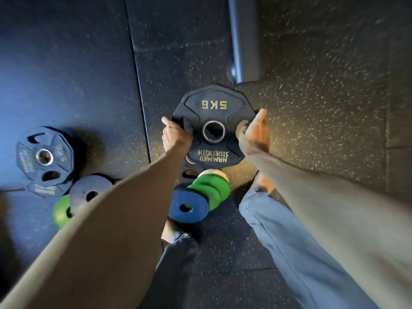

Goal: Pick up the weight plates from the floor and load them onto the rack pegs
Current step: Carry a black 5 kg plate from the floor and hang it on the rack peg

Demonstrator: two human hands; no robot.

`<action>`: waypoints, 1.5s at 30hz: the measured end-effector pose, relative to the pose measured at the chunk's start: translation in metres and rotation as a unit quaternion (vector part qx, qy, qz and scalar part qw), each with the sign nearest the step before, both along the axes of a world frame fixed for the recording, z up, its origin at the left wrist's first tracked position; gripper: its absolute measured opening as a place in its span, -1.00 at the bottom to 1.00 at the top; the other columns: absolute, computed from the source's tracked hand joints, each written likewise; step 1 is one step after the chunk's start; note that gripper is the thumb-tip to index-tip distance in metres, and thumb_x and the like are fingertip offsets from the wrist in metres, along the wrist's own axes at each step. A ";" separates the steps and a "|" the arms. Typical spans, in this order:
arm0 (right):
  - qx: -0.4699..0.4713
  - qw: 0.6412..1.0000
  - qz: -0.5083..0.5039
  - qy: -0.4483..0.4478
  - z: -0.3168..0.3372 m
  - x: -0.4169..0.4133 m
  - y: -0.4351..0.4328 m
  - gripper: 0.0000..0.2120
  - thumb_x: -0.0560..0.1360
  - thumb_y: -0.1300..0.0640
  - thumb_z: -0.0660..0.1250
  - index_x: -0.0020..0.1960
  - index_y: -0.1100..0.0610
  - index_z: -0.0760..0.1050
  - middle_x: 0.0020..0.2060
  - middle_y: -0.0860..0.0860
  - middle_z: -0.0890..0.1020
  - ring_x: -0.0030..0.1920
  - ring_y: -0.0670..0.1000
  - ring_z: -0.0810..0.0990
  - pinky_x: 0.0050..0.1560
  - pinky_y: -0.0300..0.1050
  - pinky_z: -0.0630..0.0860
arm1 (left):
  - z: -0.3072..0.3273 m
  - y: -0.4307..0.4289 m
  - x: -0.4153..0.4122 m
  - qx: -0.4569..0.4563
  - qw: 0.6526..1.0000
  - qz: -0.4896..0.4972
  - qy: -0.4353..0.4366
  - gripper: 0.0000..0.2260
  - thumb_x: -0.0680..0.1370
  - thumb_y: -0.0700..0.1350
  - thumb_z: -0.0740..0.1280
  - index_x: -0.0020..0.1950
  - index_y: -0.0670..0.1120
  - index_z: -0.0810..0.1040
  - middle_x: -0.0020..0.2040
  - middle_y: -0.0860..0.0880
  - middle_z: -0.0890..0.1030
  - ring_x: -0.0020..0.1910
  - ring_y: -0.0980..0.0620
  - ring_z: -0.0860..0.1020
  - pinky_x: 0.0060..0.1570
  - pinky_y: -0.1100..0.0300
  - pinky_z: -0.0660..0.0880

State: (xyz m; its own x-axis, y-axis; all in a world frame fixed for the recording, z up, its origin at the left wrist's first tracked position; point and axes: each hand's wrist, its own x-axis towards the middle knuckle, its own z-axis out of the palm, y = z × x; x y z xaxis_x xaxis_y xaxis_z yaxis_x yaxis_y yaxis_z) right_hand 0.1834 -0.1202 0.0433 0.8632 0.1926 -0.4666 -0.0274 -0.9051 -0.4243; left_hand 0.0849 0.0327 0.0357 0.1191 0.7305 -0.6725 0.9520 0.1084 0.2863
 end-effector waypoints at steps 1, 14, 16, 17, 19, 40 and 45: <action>0.011 1.000 -0.006 -0.001 0.021 0.006 0.001 -0.64 0.58 0.23 0.25 0.32 0.23 0.25 0.14 0.22 0.54 0.05 0.27 0.58 -0.17 0.01 0.41 | 0.023 0.004 0.008 -0.005 1.000 -0.003 -0.004 -0.51 0.59 0.09 0.25 0.36 -0.19 0.23 0.21 -0.24 0.55 0.15 -0.24 0.55 0.11 -0.07 0.52; 0.206 0.949 -0.236 -0.023 0.378 0.046 -0.029 -0.74 0.45 0.17 0.39 0.11 0.13 0.46 -0.05 0.07 0.66 -0.02 0.13 0.63 -0.01 0.00 0.56 | 0.388 0.018 0.070 -0.082 0.994 -0.040 -0.059 -0.57 0.46 -0.19 0.43 0.29 -0.17 0.41 0.15 -0.15 0.57 0.01 -0.13 0.61 -0.12 -0.12 0.64; 0.233 0.935 -0.266 -0.035 0.421 0.048 -0.040 -0.75 0.44 0.17 0.40 0.09 0.14 0.47 -0.11 0.01 0.62 -0.08 0.08 0.60 -0.06 -0.03 0.54 | 0.435 0.014 0.077 -0.080 0.991 -0.078 -0.075 -0.63 0.43 -0.17 0.45 0.20 -0.18 0.48 0.06 -0.15 0.61 -0.06 -0.13 0.63 -0.16 -0.09 0.64; 0.243 0.929 -0.278 -0.036 0.442 0.049 -0.047 -0.75 0.45 0.18 0.40 0.10 0.15 0.47 -0.13 0.00 0.60 -0.10 0.05 0.58 -0.11 -0.07 0.50 | 0.456 0.010 0.081 -0.074 0.989 -0.092 -0.089 -0.64 0.43 -0.15 0.46 0.17 -0.19 0.49 0.05 -0.16 0.61 -0.05 -0.14 0.64 -0.13 -0.12 0.64; 0.252 0.921 -0.296 -0.021 0.482 0.057 -0.063 -0.73 0.47 0.21 0.40 0.14 0.20 0.47 -0.10 0.04 0.58 -0.10 0.03 0.52 -0.15 -0.15 0.39 | 0.494 0.002 0.092 -0.077 0.984 -0.102 -0.123 -0.65 0.38 -0.14 0.47 0.11 -0.20 0.52 0.06 -0.18 0.64 -0.01 -0.16 0.65 -0.11 -0.16 0.64; 0.369 0.884 -0.261 -0.119 0.730 0.292 -0.164 -0.54 0.57 -0.06 0.34 0.37 0.16 0.43 0.27 0.08 0.56 0.25 0.10 0.54 0.22 0.01 0.51 | 0.751 -0.098 0.326 0.048 0.906 -0.080 -0.412 -0.79 0.31 -0.10 0.43 -0.39 -0.07 0.41 -0.43 0.00 0.42 -0.40 0.03 0.36 -0.43 0.21 0.29; 0.389 0.870 -0.268 -0.143 0.751 0.353 -0.150 -0.55 0.59 -0.07 0.30 0.40 0.12 0.42 0.31 0.09 0.55 0.29 0.12 0.54 0.30 0.05 0.51 | 0.768 -0.086 0.391 0.052 0.892 -0.082 -0.442 -0.87 0.32 -0.10 0.44 -0.30 -0.09 0.50 -0.37 -0.03 0.49 -0.37 0.02 0.41 -0.40 0.19 0.34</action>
State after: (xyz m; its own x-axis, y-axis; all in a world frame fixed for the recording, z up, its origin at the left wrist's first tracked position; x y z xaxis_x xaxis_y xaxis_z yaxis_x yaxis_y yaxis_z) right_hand 0.5367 -0.2706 0.7941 0.9856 -0.1126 -0.1263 -0.1496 -0.2308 -0.9614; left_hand 0.4761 -0.0534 0.8037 0.6801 0.7076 -0.1918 0.3501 -0.0836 0.9330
